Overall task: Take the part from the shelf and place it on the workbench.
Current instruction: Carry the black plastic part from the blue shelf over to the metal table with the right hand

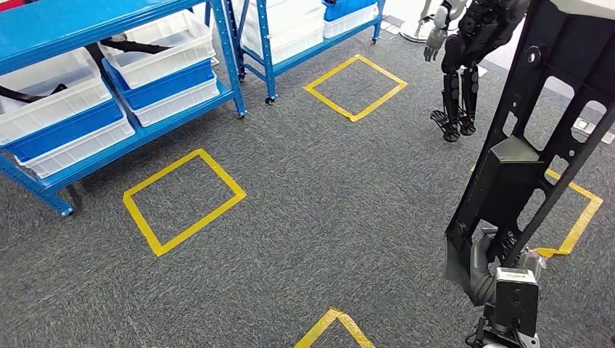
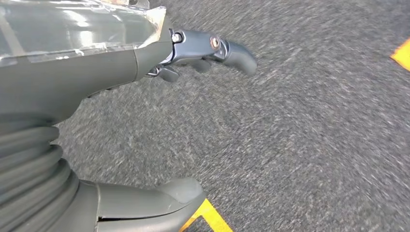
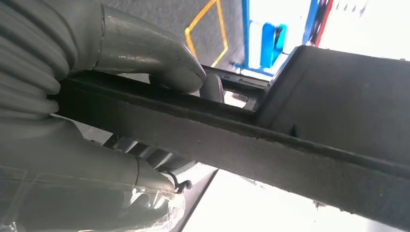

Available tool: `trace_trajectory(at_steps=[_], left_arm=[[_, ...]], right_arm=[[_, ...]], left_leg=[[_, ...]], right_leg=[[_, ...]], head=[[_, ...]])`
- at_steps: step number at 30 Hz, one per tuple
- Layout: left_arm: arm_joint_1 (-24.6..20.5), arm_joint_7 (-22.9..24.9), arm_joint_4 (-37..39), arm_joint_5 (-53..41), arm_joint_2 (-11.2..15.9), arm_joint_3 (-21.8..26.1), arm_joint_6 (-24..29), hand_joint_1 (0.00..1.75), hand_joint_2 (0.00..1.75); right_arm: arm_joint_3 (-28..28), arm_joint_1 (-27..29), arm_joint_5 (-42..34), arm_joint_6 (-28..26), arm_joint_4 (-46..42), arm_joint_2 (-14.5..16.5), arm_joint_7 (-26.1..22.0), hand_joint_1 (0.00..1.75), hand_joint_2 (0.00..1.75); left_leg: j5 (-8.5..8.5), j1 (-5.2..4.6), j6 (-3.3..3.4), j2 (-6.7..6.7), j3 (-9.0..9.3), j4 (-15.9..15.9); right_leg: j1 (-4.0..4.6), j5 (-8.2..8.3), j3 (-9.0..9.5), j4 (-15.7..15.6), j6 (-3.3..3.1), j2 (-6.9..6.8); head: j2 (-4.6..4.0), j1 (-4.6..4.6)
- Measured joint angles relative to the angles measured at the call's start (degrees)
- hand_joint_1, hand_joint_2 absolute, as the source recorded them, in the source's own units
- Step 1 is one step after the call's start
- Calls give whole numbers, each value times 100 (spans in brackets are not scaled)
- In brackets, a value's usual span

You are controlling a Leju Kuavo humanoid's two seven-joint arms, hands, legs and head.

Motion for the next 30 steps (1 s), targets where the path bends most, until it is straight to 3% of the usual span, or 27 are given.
trace_trajectory(at_steps=[2,4,6,7,8,9,10,11,13,15,17,18,19,21,22,24,25,27,28,30], left_arm=[[-30,49,-1,-72,-5,-15,-4,0,175],[-63,86,-3,-141,-12,-41,-7,0,175],[-79,108,-3,-206,-20,-86,-16,0,175],[-80,125,-3,-237,-27,-114,-21,0,175],[-81,144,-3,-264,-32,-140,-28,0,175],[-84,161,-3,-285,-37,-157,-36,0,175],[-89,173,-3,-296,-42,-167,-44,0,175],[-97,178,-4,-302,-45,-173,-52,0,175],[-123,181,-5,-320,-47,-197,-64,0,175],[-154,205,-8,-355,-48,-243,-77,0,175],[-178,253,-19,-382,-56,-286,-88,0,175],[-194,274,-29,-391,-62,-301,-91,0,175],[-212,286,-39,-399,-67,-309,-92,0,175],[-241,291,-52,-411,-76,-316,-93,0,175],[-244,293,-54,-412,-79,-316,-93,0,175],[-242,298,-54,-394,-80,-316,-93,0,175],[-244,299,-56,-381,-81,-316,-92,0,175],[-261,300,-65,-350,-87,-315,-84,0,175],[-270,300,-74,-333,-80,-315,-77,0,175],[-285,298,-90,-285,-65,-311,-63,0,175]], right_arm=[[-12,71,26,-33,-26,13,-2,175,175],[-25,138,46,-71,-68,32,-1,175,175],[-35,173,66,-101,-111,61,0,175,175],[-40,196,78,-112,-131,75,0,175,175],[-45,226,88,-124,-152,89,0,175,175],[-50,258,96,-136,-169,101,0,175,175],[-56,284,101,-145,-180,110,1,175,175],[-61,302,102,-154,-189,120,1,175,175],[-72,330,104,-166,-215,137,2,175,175],[-90,354,104,-174,-242,144,2,175,175],[-104,398,90,-179,-257,146,4,175,175],[-108,432,79,-180,-263,147,5,175,175],[-111,458,70,-182,-269,147,7,175,175],[-117,470,50,-184,-276,138,7,175,175],[-117,467,39,-185,-277,135,7,175,175],[-116,486,19,-185,-276,136,7,175,175],[-115,498,14,-185,-276,137,7,175,175],[-115,504,11,-185,-278,140,7,175,175],[-114,496,11,-184,-278,143,10,175,175],[-114,478,5,-182,-280,152,15,175,175]], left_leg=[[-10,12,-63,55,12,-2],[-180,43,-120,-145,-60,185],[-576,55,-139,-448,-345,839],[-763,55,-133,-519,-536,1258],[-870,53,-125,-551,-696,1590],[-860,53,-108,-567,-774,1732],[-729,51,-83,-583,-735,1631],[-523,49,-50,-626,-599,1332],[-143,53,39,-914,-226,542],[-37,41,77,-1128,-37,135],[-29,19,86,-1034,-16,59],[0,22,105,-957,2,10],[33,31,126,-871,24,-42],[71,38,151,-685,53,-107],[70,32,158,-591,52,-112],[58,28,153,-411,49,-109],[49,34,143,-330,52,-107],[15,46,90,-189,72,-88],[-12,37,49,-135,79,-73],[-57,5,-27,-46,101,-47]], right_leg=[[-11,28,-30,12,-84,121],[-52,59,-46,1,-160,235],[-54,80,-54,-4,-225,352],[-38,88,-60,-2,-251,416],[-19,92,-64,-1,-266,485],[-1,95,-65,2,-271,563],[13,98,-61,4,-276,645],[25,98,-55,7,-275,727],[47,101,-53,20,-268,874],[39,119,-95,32,-235,999],[21,159,-161,22,-165,1142],[23,159,-203,47,-137,1114],[41,109,-277,157,-124,995],[62,-146,-565,718,-142,622],[62,-307,-753,1107,-151,501],[19,-460,-997,1608,-112,420],[-10,-411,-960,1552,-55,392],[-74,-127,-541,800,95,229],[-80,-4,-311,413,130,111],[-64,102,-91,28,85,-6]], head=[[0,-18],[0,-33],[0,-59],[0,-66],[0,-70],[0,-70],[0,-72],[0,-73],[0,-70],[0,-67],[0,-70],[0,-69],[0,-56],[0,-23],[0,-8],[0,-4],[0,-3],[0,-2],[0,2],[0,-15]])
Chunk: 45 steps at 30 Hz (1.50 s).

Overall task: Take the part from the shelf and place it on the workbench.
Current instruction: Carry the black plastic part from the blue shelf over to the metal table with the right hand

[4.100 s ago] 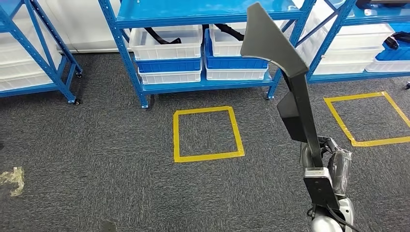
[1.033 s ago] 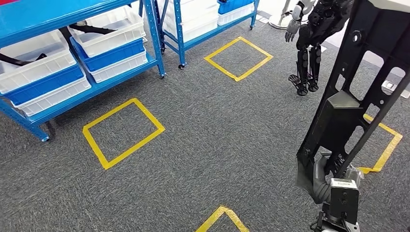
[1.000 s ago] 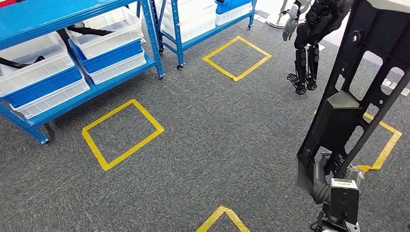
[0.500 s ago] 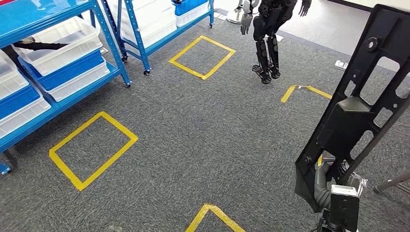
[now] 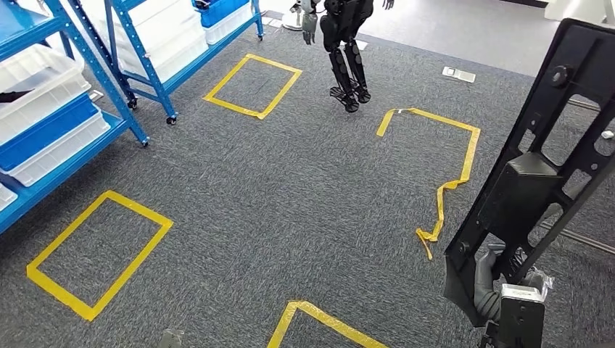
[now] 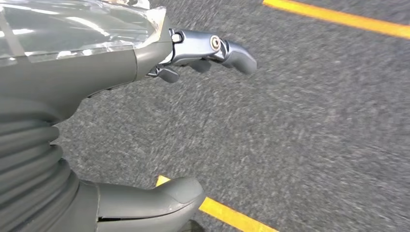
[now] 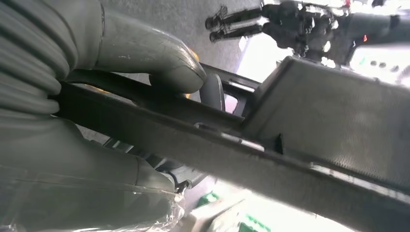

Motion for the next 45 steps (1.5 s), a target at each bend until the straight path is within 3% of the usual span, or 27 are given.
trace_trajectory(at_steps=[2,4,6,8,9,10,12,13,15,16,18,19,22,24,25,26,28,29,31,33,34,36,38,40,42,43,45], left_arm=[[-3,-5,-13,39,3,5,6,0,175],[-7,-14,-23,54,-1,7,6,0,175],[2,-20,-27,56,-2,7,6,0,175],[33,-19,-27,63,-2,8,6,0,175],[47,-19,-27,68,-1,9,6,0,175],[55,-19,-27,75,-1,10,6,0,175],[57,-20,-27,85,1,11,6,0,175],[55,-20,-27,89,4,11,6,0,175],[54,-20,-27,92,11,11,6,0,175],[53,-20,-28,95,13,12,6,0,175],[45,-22,-35,101,8,13,8,0,175],[39,-27,-41,109,6,16,13,0,175],[54,-79,-51,180,9,54,33,0,175],[96,-142,-51,271,13,113,42,0,175],[117,-179,-50,315,14,151,46,0,175],[131,-211,-50,354,16,191,51,0,175],[152,-280,-49,420,18,272,62,0,175],[167,-313,-49,458,20,314,67,0,175],[216,-385,-45,551,27,414,84,0,175],[273,-461,-39,655,22,512,97,0,175],[294,-495,-36,689,18,557,98,0,175],[341,-545,-22,734,8,638,101,0,175],[396,-567,2,755,-1,707,105,0,175],[452,-575,25,775,-2,769,113,0,175],[481,-589,36,805,-2,819,121,0,175],[484,-601,38,815,-2,842,124,0,175],[485,-625,42,821,-7,883,127,0,175]], right_arm=[[-4,-11,-10,2,-1,5,2,175,175],[-8,-17,-17,2,-1,14,3,175,175],[-10,-41,-20,2,-1,23,3,175,175],[-11,-62,-21,2,-1,31,3,175,175],[-11,-63,-21,3,0,35,3,175,175],[-11,-63,-22,3,0,39,3,175,175],[-11,-64,-24,4,1,42,3,175,175],[-11,-67,-25,4,1,45,3,175,175],[-11,-82,-24,4,1,50,3,175,175],[-11,-87,-24,4,1,52,3,175,175],[-14,-83,-33,5,1,55,0,175,175],[-20,-78,-49,7,1,57,-7,175,175],[-33,-113,-146,34,7,61,-62,175,175],[-33,-135,-244,68,29,67,-110,175,175],[-33,-136,-287,81,46,71,-131,175,175],[-33,-137,-315,85,58,73,-146,175,175],[-32,-151,-341,79,72,78,-177,175,175],[-31,-167,-352,73,72,81,-193,175,175],[-27,-199,-395,50,75,89,-236,175,175],[-27,-234,-449,22,83,90,-272,175,175],[-27,-255,-472,10,91,91,-282,175,175],[-27,-321,-529,-8,120,94,-307,175,175],[-27,-379,-619,-32,164,93,-362,175,175],[-27,-396,-700,-66,212,90,-418,175,175],[-27,-397,-728,-95,245,91,-437,175,175],[-26,-401,-728,-104,252,95,-439,175,175],[-26,-421,-718,-119,255,107,-444,175,175]], left_leg=[[-19,1,-47,80,26,-4],[-135,41,-96,-24,-10,95],[-484,65,-117,-320,-259,646],[-840,61,-91,-495,-673,1491],[-879,58,-70,-520,-817,1739],[-797,54,-40,-534,-860,1765],[-364,41,35,-631,-617,1162],[-173,37,76,-765,-438,765],[5,24,111,-962,-205,248],[-2,9,115,-979,-175,177],[31,-4,138,-843,-136,116],[62,2,162,-773,-111,71],[120,4,211,-536,-75,-18],[115,-12,218,-358,-78,-17],[108,-14,216,-275,-78,-15],[99,-12,209,-207,-74,-14],[72,-11,172,-94,-53,-9],[47,-24,138,-44,-43,0],[6,-50,71,55,-20,15],[-12,-46,-1,158,2,44],[-48,-33,-44,130,-30,120],[-304,4,-103,-139,-252,556],[-689,32,-94,-448,-634,1266],[-782,36,-83,-530,-868,1663],[-452,48,-69,-564,-703,1282],[-255,67,-65,-658,-510,890],[-49,75,-63,-863,-230,329]], right_leg=[[18,5,-27,16,-107,109],[-7,16,-39,15,-187,218],[-13,30,-43,7,-265,326],[33,38,-53,10,-319,453],[56,39,-56,11,-328,527],[75,40,-53,12,-335,606],[98,40,-31,14,-335,758],[112,41,-23,19,-331,826],[124,50,-42,31,-312,950],[118,64,-66,30,-290,1012],[101,93,-124,25,-231,1110],[114,66,-174,83,-214,1045],[159,-297,-587,880,-240,590],[128,-524,-915,1556,-218,457],[100,-532,-963,1662,-174,423],[71,-447,-882,1512,-111,387],[19,-155,-453,701,12,203],[19,-34,-244,324,28,99],[47,61,-53,-21,-35,12],[64,80,-66,-17,-139,142],[56,89,-70,-23,-176,202],[18,110,-65,-41,-266,315],[29,121,-79,-39,-327,430],[56,131,-98,-32,-350,575],[66,134,-108,-7,-350,725],[65,133,-114,15,-348,793],[86,137,-143,53,-315,908]], head=[[0,-29],[0,-52],[0,-79],[0,-92],[0,-95],[0,-95],[0,-97],[0,-95],[0,-90],[0,-90],[0,-90],[0,-83],[0,-45],[0,-40],[0,-38],[0,-36],[0,-32],[0,-31],[0,-38],[0,-53],[0,-55],[0,-88],[0,-120],[0,-126],[0,-126],[0,-126],[0,-125]])
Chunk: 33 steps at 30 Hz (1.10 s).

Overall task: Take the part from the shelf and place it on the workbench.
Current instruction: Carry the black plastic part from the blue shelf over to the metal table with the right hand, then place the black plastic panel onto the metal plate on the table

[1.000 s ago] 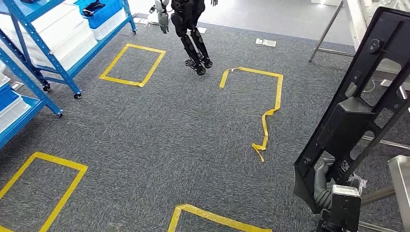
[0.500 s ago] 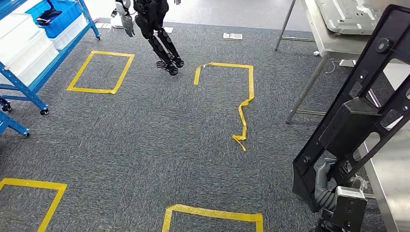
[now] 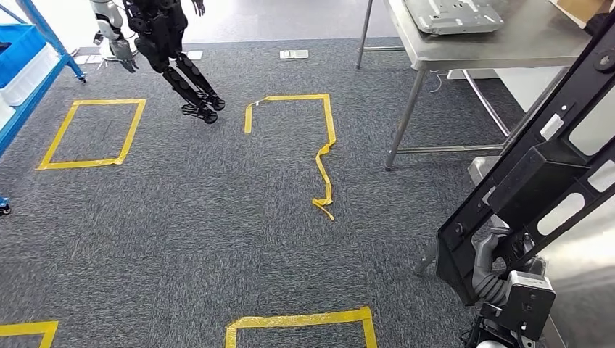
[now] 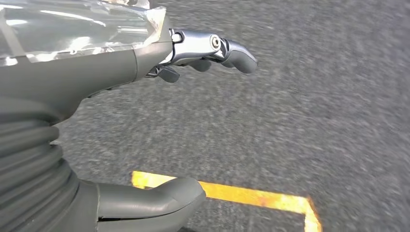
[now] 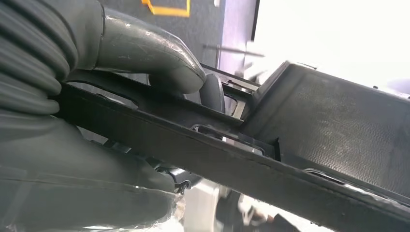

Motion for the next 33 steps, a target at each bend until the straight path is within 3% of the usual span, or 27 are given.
trace_trajectory(at_steps=[1,2,3,4,6,8,10,11,13,14,16,17,19,21,23,25,26,27,28,30,32,33], left_arm=[[0,-7,2,0,-3,16,1,0,175],[1,-10,3,1,-7,26,1,0,175],[0,-13,2,1,-10,32,1,0,175],[-1,-14,2,0,-14,35,0,0,175],[-3,-15,1,-4,-20,38,-3,0,175],[7,-16,2,-10,-17,39,-9,0,175],[19,-16,3,-23,-17,40,-16,0,175],[20,-16,3,-34,-19,40,-18,0,175],[16,-16,2,-49,-26,40,-20,0,175],[13,-16,1,-55,-26,40,-21,0,175],[12,-18,2,-61,-24,40,-25,0,175],[10,-20,2,-67,-23,40,-28,0,175],[-5,-32,1,-93,-28,40,-35,0,175],[-30,-46,0,-144,-37,39,-37,0,175],[-44,-42,2,-237,-53,31,-36,0,175],[-44,-10,5,-343,-71,17,-36,0,175],[-47,12,6,-384,-75,11,-36,0,175],[-54,38,7,-418,-77,2,-37,0,175],[-64,65,8,-445,-75,-8,-46,0,175],[-82,126,22,-476,-66,-27,-92,0,175],[-102,182,45,-504,-44,-55,-180,0,175],[-118,202,52,-520,-22,-80,-233,0,175]], right_arm=[[2,-17,10,-8,0,8,-2,175,175],[3,-32,22,-18,0,15,-3,175,175],[5,-44,32,-31,0,20,-2,175,175],[5,-49,43,-44,0,22,-1,175,175],[5,-78,57,-65,1,26,7,175,175],[5,-130,71,-73,5,33,15,175,175],[5,-151,75,-78,21,37,20,175,175],[4,-150,75,-80,29,37,25,175,175],[4,-153,75,-80,39,37,32,175,175],[4,-162,76,-80,39,37,32,175,175],[4,-178,79,-84,41,41,34,175,175],[2,-181,79,-89,42,44,36,175,175],[-10,-168,80,-104,40,46,38,175,175],[-38,-130,65,-137,22,46,33,175,175],[-113,-33,-47,-168,-13,38,-11,175,175],[-248,146,-254,-170,-40,16,-104,175,175],[-328,247,-349,-161,-46,2,-153,175,175],[-408,342,-419,-144,-53,-8,-191,175,175],[-480,419,-465,-119,-63,-16,-218,175,175],[-571,503,-502,-67,-85,-31,-246,175,175],[-600,516,-509,-34,-94,-49,-262,175,175],[-601,510,-508,-25,-90,-59,-266,175,175]], left_leg=[[3,-13,13,-60,40,-93],[1,-43,38,-34,37,-94],[21,-54,86,33,48,-104],[46,-60,134,105,61,-126],[102,-56,227,255,77,-169],[122,-68,266,409,50,-179],[122,-80,268,574,30,-177],[121,-81,267,651,26,-177],[110,-84,251,790,37,-175],[95,-102,230,852,49,-171],[62,-145,177,960,80,-163],[48,-161,154,1017,97,-164],[16,-144,102,1096,122,-160],[-174,-103,40,839,32,70],[-553,-82,14,460,-273,748],[-794,-79,17,348,-598,1422],[-757,-75,22,337,-652,1504],[-609,-66,28,323,-601,1366],[-388,-45,31,269,-456,1037],[-66,20,19,-28,-135,312],[-15,33,16,-216,-13,-6],[-19,14,36,-174,-8,-40]], right_leg=[[9,7,-20,5,29,48],[11,23,-39,-5,70,99],[4,41,-72,-18,109,157],[-1,40,-105,3,137,122],[13,-112,-280,304,135,-140],[22,-455,-616,1049,92,-422],[15,-689,-878,1675,111,-483],[11,-687,-856,1693,147,-499],[3,-471,-453,1030,241,-633],[11,-350,-201,596,261,-799],[40,-201,104,70,221,-1019],[57,-184,128,20,182,-1030],[34,-155,122,3,115,-876],[-17,-127,123,-19,30,-732],[-31,-115,117,-24,-33,-599],[-20,-115,114,-22,-47,-455],[-16,-115,116,-18,-46,-377],[-18,-115,122,-13,-45,-293],[-23,-115,128,-4,-42,-208],[-15,-116,105,35,-20,-41],[-12,-89,31,55,57,129],[-17,-64,-7,48,109,219]], head=[[0,4],[0,3],[0,7],[0,6],[0,27],[0,53],[0,60],[0,62],[0,62],[0,67],[0,65],[0,60],[0,47],[0,34],[0,15],[0,10],[0,9],[0,10],[0,9],[0,15],[0,18],[0,19]])
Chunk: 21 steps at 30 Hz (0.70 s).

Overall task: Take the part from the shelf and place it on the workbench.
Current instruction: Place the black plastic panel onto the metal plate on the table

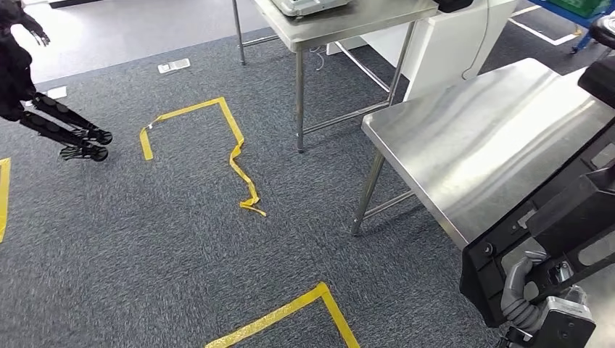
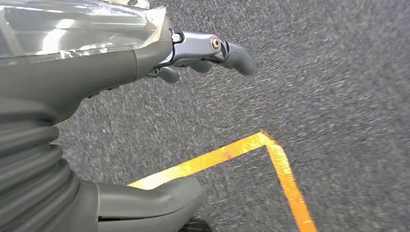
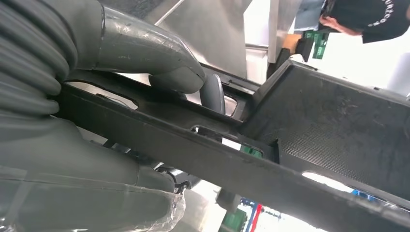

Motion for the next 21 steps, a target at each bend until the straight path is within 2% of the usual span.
trace_trajectory(at_steps=[1,2,3,5,6,7,8,9,10,11,12,13,14,16,17,19,21], left_arm=[[-23,15,1,-12,24,-30,-52,0,175],[-53,20,2,-20,62,-56,-101,0,175],[-86,21,1,-20,111,-75,-146,0,175],[-133,-64,-7,23,237,-91,-239,0,175],[-147,-159,-21,69,301,-95,-294,0,175],[-168,-283,-45,127,380,-103,-355,0,175],[-203,-397,-83,193,461,-119,-412,0,175],[-252,-483,-132,275,548,-136,-455,0,175],[-310,-538,-191,358,642,-156,-474,0,175],[-369,-572,-253,445,731,-172,-466,0,175],[-421,-595,-313,528,825,-182,-444,0,175],[-464,-616,-367,595,912,-188,-417,0,175],[-499,-634,-411,649,988,-190,-395,0,175],[-552,-659,-490,705,1091,-191,-356,0,175],[-576,-674,-528,717,1124,-191,-339,0,175],[-613,-720,-581,739,1152,-199,-313,0,175],[-608,-788,-601,795,1160,-213,-268,0,175]], right_arm=[[3,-14,1,7,9,-14,-2,175,175],[11,-41,1,11,24,-35,-1,175,175],[25,-99,2,13,48,-68,-1,175,175],[71,-256,-2,-22,112,-145,2,175,175],[98,-322,-8,-63,141,-179,3,175,175],[124,-355,-19,-128,166,-209,5,175,175],[144,-362,-34,-201,181,-242,6,175,175],[160,-356,-45,-278,190,-275,7,175,175],[171,-344,-50,-349,189,-309,8,175,175],[178,-330,-43,-402,176,-334,7,175,175],[184,-317,-25,-438,155,-352,5,175,175],[189,-303,-3,-459,129,-363,3,175,175],[193,-287,15,-471,105,-371,2,175,175],[198,-246,32,-479,69,-391,1,175,175],[198,-225,32,-480,52,-403,2,175,175],[198,-216,37,-486,19,-420,4,175,175],[198,-213,51,-500,-6,-423,5,175,175]], left_leg=[[20,-11,41,85,12,-9],[44,-17,89,160,25,-28],[73,-19,134,242,36,-51],[104,-39,188,413,34,-74],[108,-52,197,504,26,-74],[108,-63,197,587,18,-74],[108,-69,197,661,14,-73],[107,-70,196,726,14,-72],[106,-70,193,787,19,-72],[101,-71,185,845,30,-72],[90,-85,167,903,43,-69],[76,-101,142,958,55,-66],[64,-116,115,1013,70,-64],[53,-123,58,1123,101,-78],[34,-110,26,1132,103,-70],[-141,-80,-30,926,6,158],[-510,-57,-60,619,-319,859]], right_leg=[[-9,24,-36,-12,43,49],[-10,21,-78,16,66,-23],[3,-38,-155,137,71,-184],[21,-324,-445,739,43,-587],[26,-501,-630,1154,32,-685],[23,-631,-782,1507,36,-716],[20,-685,-846,1687,56,-726],[19,-655,-796,1638,90,-735],[20,-548,-625,1349,131,-764],[24,-405,-371,904,165,-856],[44,-277,-138,495,170,-973],[66,-178,30,192,144,-1060],[89,-123,112,39,103,-1109],[111,-86,105,4,12,-1009],[83,-71,106,-12,-25,-948],[23,-41,118,-48,-124,-841],[9,-25,117,-58,-199,-725]], head=[[0,0],[0,0],[0,19],[0,60],[0,81],[0,86],[0,88],[0,90],[0,92],[0,93],[0,91],[0,87],[0,81],[0,77],[0,76],[0,62],[0,41]])
